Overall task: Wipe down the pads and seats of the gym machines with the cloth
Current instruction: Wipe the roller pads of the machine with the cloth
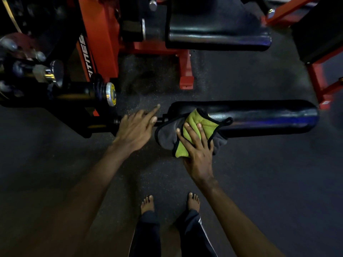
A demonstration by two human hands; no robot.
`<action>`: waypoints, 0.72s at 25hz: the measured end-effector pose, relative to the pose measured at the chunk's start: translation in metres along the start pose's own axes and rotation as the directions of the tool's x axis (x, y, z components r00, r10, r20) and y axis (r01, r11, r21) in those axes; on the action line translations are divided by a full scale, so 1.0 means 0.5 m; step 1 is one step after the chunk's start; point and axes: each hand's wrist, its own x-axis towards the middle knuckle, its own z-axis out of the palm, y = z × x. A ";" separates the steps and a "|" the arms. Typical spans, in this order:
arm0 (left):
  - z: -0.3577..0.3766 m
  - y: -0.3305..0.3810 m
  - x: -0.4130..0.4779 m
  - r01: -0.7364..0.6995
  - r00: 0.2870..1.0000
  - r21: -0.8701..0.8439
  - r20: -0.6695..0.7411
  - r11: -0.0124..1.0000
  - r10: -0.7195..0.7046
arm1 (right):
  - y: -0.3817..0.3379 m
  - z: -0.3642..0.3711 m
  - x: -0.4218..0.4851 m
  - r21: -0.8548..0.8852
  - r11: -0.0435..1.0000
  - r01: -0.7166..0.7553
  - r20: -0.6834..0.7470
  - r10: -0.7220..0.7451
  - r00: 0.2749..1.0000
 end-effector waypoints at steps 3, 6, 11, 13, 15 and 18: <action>-0.020 0.062 0.042 -0.047 0.990 -0.559 0.083 0.828 0.112 | 0.017 0.012 -0.002 0.019 1.000 0.017 0.003 -0.017 1.000; -0.018 0.077 0.075 -0.106 0.978 -0.626 0.073 0.773 0.193 | 0.031 0.021 -0.004 0.006 0.997 0.072 -0.016 -0.072 0.997; -0.013 0.068 0.098 -0.046 0.982 -0.706 0.097 0.707 0.161 | 0.067 0.039 -0.061 -0.001 0.997 0.074 0.013 -0.074 0.997; -0.017 0.073 0.112 -0.028 0.979 -0.693 0.128 0.721 0.161 | 0.053 0.030 -0.053 0.028 0.998 0.056 0.011 -0.056 0.998; -0.020 0.079 0.128 0.023 0.973 -0.654 0.187 0.756 0.133 | 0.032 0.010 -0.014 0.058 0.998 0.029 -0.020 -0.028 0.999; -0.021 0.084 0.147 0.152 0.961 -0.713 0.268 0.684 0.065 | 0.024 -0.004 0.012 0.064 0.998 0.008 -0.033 -0.005 0.999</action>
